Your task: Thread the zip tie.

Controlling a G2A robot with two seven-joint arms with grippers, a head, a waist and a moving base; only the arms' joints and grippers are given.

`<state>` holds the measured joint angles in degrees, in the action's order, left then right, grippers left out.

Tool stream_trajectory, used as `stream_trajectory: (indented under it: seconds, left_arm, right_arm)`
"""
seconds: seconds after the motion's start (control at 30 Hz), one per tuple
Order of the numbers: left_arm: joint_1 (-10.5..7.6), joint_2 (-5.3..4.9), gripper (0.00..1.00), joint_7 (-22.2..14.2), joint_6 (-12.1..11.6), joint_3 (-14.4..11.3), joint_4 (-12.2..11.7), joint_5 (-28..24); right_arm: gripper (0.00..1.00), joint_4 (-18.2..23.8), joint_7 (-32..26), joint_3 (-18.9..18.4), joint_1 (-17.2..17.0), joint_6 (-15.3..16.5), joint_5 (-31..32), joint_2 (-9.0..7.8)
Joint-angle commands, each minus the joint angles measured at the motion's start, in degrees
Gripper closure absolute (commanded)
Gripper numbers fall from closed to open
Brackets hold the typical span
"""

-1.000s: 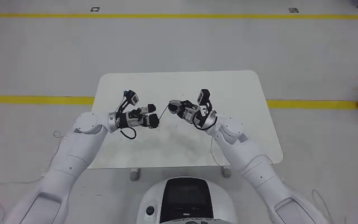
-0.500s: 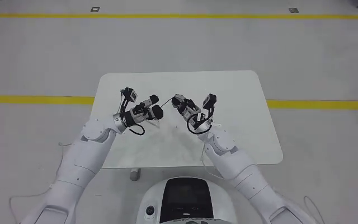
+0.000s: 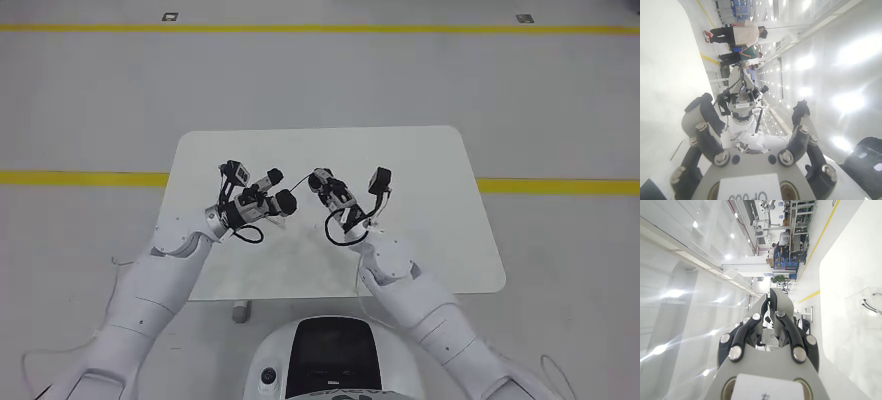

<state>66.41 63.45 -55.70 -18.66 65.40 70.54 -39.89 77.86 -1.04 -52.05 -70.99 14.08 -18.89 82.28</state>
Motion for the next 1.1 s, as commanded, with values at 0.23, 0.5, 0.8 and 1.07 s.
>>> stream_trajectory:
  seconds: [0.23,0.5,0.8,1.07]
  left_arm:
    - [-0.09,0.11,0.00,0.46,0.32,-0.39,-0.24,-0.12]
    - [0.17,0.56,0.00,4.02,0.44,-1.76,0.68,-0.09]
    - [0.11,0.68,0.00,4.46,-0.11,-1.95,0.55,-0.28]
    - [1.39,0.45,0.08,7.18,-0.41,-1.10,3.04,1.29]
  right_arm:
    - [1.00,-0.03,1.10,0.02,-0.24,-0.40,2.19,0.05]
    - [1.00,2.16,1.14,-0.27,-1.42,-1.01,0.28,0.65]
    - [1.00,2.05,-0.10,-0.38,-1.41,-1.31,-0.17,0.82]
    - [1.00,3.26,0.77,-1.01,-2.13,-3.10,6.36,0.64]
